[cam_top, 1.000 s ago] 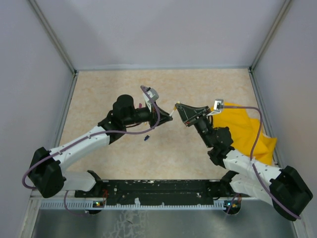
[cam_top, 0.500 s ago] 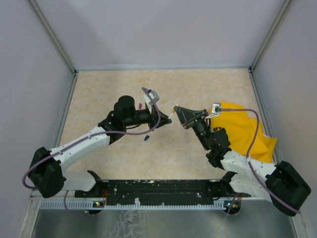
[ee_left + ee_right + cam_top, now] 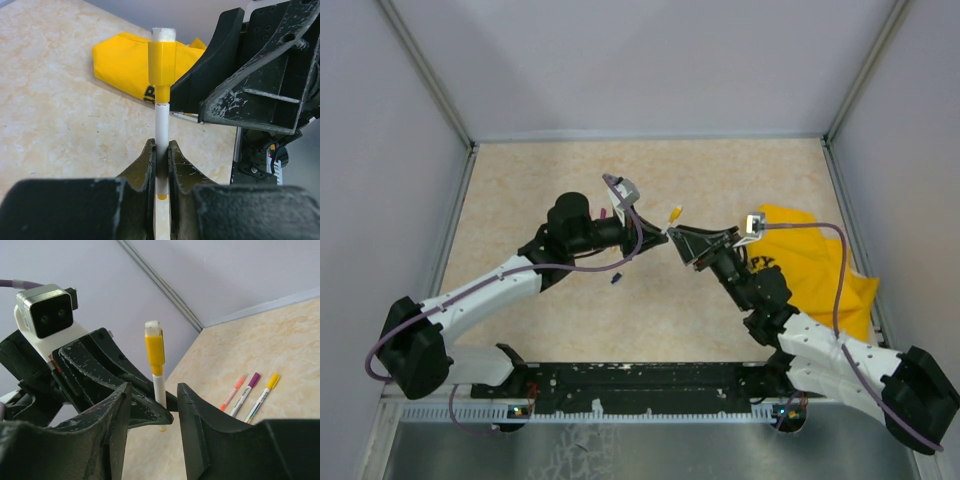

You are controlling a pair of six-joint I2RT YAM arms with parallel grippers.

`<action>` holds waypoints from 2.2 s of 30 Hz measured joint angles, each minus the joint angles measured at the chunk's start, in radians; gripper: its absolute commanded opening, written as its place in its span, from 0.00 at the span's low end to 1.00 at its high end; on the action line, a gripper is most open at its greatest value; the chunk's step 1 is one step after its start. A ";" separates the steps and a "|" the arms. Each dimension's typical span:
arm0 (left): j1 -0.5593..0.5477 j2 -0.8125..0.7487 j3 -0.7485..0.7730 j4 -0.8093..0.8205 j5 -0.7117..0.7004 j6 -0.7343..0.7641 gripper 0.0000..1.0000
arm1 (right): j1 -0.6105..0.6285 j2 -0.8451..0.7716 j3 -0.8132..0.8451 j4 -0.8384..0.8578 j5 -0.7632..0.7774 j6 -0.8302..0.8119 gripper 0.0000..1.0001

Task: Insert the pens into the pen caps
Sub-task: Insert the pen cap onto the pen, then press the pen cap onto the pen.

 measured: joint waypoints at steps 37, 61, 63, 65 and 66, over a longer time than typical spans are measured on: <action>0.000 0.000 0.000 0.004 0.000 0.000 0.00 | -0.158 0.050 0.447 -0.694 -0.164 -0.035 0.30; 0.000 -0.002 0.000 -0.026 -0.008 -0.023 0.00 | -0.166 0.042 0.366 -0.582 -0.204 -0.005 0.00; 0.000 -0.002 0.000 -0.035 -0.011 -0.029 0.00 | -0.164 0.042 0.354 -0.568 -0.206 0.001 0.00; 0.000 -0.006 0.000 -0.046 -0.014 -0.035 0.00 | -0.154 0.043 0.348 -0.565 -0.201 0.002 0.00; 0.000 -0.009 0.000 -0.054 -0.015 -0.036 0.00 | -0.149 0.043 0.348 -0.565 -0.195 0.001 0.00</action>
